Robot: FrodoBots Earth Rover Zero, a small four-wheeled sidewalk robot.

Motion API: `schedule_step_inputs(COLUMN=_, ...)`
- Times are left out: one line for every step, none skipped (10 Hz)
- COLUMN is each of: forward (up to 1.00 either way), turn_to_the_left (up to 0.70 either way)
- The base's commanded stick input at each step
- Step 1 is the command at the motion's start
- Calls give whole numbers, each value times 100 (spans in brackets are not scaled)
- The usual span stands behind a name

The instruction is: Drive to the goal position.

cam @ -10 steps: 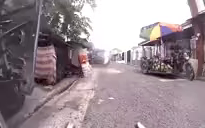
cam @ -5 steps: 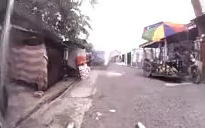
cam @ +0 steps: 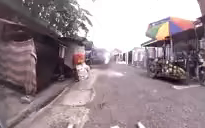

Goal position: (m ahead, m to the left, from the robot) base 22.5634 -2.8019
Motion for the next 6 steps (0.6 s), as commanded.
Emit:
schedule_step_inputs(forward=70, turn_to_the_left=-2)
schedule_step_inputs(forward=70, turn_to_the_left=-10)
schedule_step_inputs(forward=70, turn_to_the_left=-13)
schedule_step_inputs(forward=70, turn_to_the_left=-13)
schedule_step_inputs(forward=70, turn_to_the_left=-13)
schedule_step_inputs(forward=70, turn_to_the_left=-13)
